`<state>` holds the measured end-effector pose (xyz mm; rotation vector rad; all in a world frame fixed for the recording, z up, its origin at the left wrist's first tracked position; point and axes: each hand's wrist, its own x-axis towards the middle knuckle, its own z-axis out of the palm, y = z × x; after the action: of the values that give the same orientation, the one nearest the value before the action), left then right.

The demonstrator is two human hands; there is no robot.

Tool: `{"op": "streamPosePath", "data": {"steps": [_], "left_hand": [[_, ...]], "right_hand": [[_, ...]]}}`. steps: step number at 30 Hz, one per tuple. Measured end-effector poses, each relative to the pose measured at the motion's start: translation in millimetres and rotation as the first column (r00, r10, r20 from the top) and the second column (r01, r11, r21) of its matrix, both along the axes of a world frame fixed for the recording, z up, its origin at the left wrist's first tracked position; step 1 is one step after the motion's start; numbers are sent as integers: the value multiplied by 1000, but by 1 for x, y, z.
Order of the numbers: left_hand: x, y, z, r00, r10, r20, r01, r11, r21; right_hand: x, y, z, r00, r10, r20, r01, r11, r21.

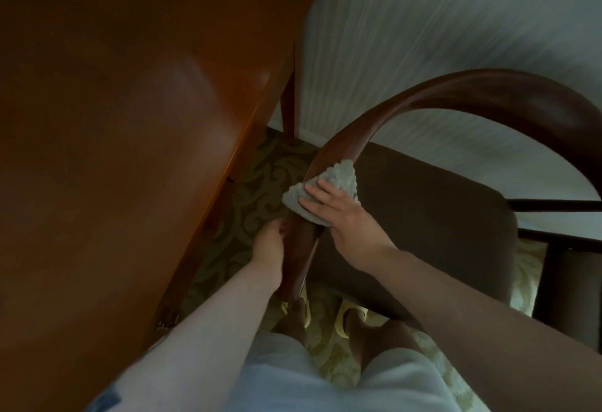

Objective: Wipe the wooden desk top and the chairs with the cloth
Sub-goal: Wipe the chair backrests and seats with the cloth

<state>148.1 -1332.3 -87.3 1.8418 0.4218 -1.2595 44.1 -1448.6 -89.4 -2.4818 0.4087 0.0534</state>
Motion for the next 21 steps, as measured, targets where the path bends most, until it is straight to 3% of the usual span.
{"op": "streamPosePath", "data": {"steps": [2,4,6,9,12,15,17,21], "left_hand": [[1,-19,-6,948,-218,231,184,970,157],[4,-33,-8,891,-308,335,211,932,295],[4,-40,-8,902,-275,333,123,902,413],[-2,-42,-12,906,-163,391,-51,874,483],[-9,-45,-20,854,-143,501,-149,854,499],[-10,-44,-19,841,-212,497,-104,839,535],[-10,-44,-16,811,-288,509,-37,844,536],[-20,-42,-12,649,-460,606,144,857,495]], "right_hand": [[7,15,0,999,4,-37,-5,1000,-23],[4,24,-1,997,65,-48,-66,998,-16],[2,8,5,989,139,-48,-138,990,12],[10,-35,7,976,192,-100,-203,971,-123],[24,-73,5,995,-7,-96,-8,988,-151],[39,-61,8,951,-309,-13,308,950,-56],[43,-27,7,922,-386,-32,386,923,-3],[33,-37,13,997,13,-80,-22,992,-122]]}}
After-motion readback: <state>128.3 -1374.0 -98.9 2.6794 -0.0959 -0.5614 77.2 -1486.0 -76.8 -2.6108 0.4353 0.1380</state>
